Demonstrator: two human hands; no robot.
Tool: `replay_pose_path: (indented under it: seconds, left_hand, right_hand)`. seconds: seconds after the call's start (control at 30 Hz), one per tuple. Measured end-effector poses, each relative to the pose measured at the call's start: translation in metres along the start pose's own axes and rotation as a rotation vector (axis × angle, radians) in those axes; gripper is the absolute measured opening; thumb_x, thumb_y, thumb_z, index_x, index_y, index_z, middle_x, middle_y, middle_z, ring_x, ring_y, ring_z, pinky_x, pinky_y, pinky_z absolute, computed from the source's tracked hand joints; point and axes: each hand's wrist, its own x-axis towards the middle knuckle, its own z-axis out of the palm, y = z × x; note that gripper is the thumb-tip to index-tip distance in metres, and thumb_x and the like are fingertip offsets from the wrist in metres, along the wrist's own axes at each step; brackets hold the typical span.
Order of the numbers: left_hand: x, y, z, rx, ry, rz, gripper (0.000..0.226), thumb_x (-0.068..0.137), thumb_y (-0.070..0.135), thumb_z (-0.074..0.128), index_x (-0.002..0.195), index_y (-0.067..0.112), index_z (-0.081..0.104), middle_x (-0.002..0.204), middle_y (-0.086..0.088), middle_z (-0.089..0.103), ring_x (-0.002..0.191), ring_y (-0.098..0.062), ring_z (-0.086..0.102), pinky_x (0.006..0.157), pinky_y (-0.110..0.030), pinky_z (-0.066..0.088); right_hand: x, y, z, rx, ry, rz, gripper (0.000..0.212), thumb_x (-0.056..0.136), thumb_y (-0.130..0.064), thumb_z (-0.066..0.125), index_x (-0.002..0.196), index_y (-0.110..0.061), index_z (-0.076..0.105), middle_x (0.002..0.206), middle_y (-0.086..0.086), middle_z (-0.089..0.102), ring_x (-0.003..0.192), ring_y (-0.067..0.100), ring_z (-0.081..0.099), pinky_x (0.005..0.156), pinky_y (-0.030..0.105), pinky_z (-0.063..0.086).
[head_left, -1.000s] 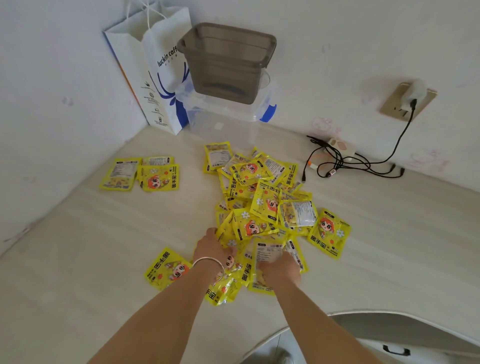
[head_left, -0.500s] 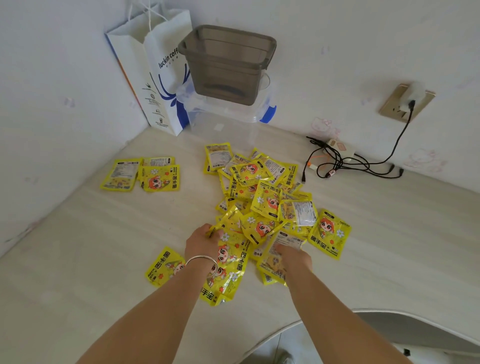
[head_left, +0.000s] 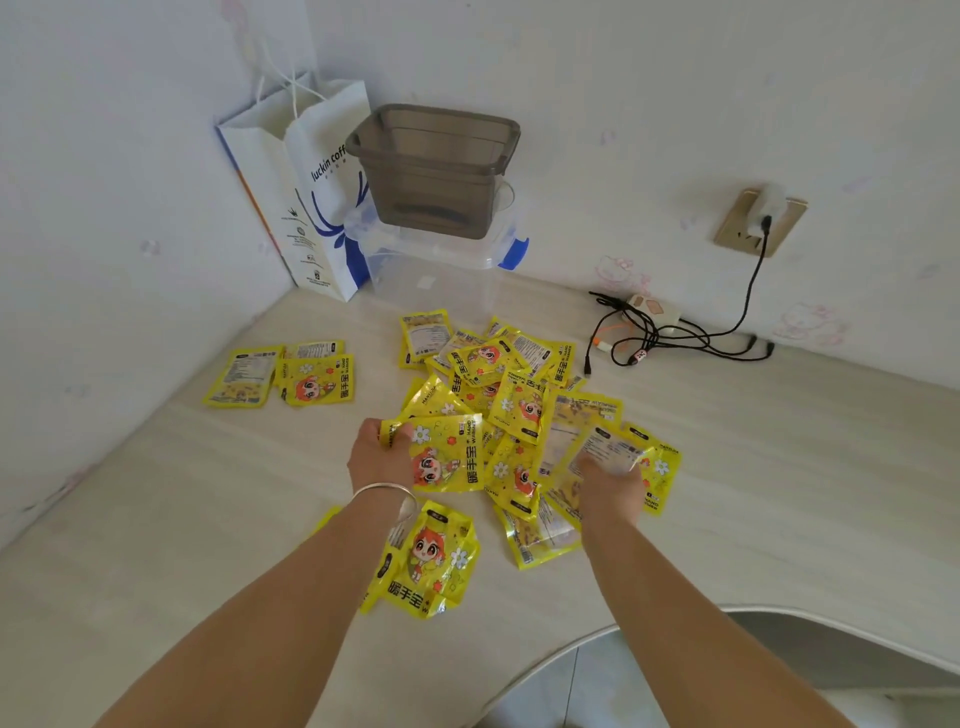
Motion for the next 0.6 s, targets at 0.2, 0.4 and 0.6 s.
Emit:
replay_pose_path:
  seconds: [0.2,0.4,0.6]
  left_hand:
    - [-0.017,-0.008,0.018,0.052,-0.133,-0.008,0.02,0.08,0.016,0.071,0.092,0.015,0.055,0.087,-0.004,0.059,0.086,-0.027,0.057,0.077,-0.032,0.043]
    - [-0.018,-0.02,0.034,0.092,-0.205,-0.093,0.015,0.08,0.017,0.067,0.093,0.019,0.061,0.082,-0.004,0.061,0.082,-0.027,0.057,0.079,-0.035,0.048]
    - [-0.013,-0.033,0.034,0.046,-0.263,-0.141,0.007,0.086,0.014,0.058,0.081,0.014,0.063,0.067,-0.007,0.052,0.054,-0.02,0.039,0.051,-0.027,0.034]
  right_hand:
    - [-0.005,0.004,-0.001,-0.188,-0.259,0.042,0.032,0.081,-0.022,0.071,0.108,-0.011,0.057,0.092,0.004,0.064,0.078,0.022,0.059,0.059,0.026,0.045]
    - [-0.01,0.034,0.01,-0.454,-0.47,0.052,0.036,0.076,-0.021,0.076,0.108,-0.009,0.067,0.092,0.004,0.067,0.065,0.014,0.057,0.053,0.023,0.045]
    - [-0.007,0.045,0.03,-0.617,-0.49,-0.101,0.077,0.067,-0.034,0.082,0.134,-0.014,0.048,0.127,0.007,0.058,0.113,0.027,0.058,0.082,0.034,0.053]
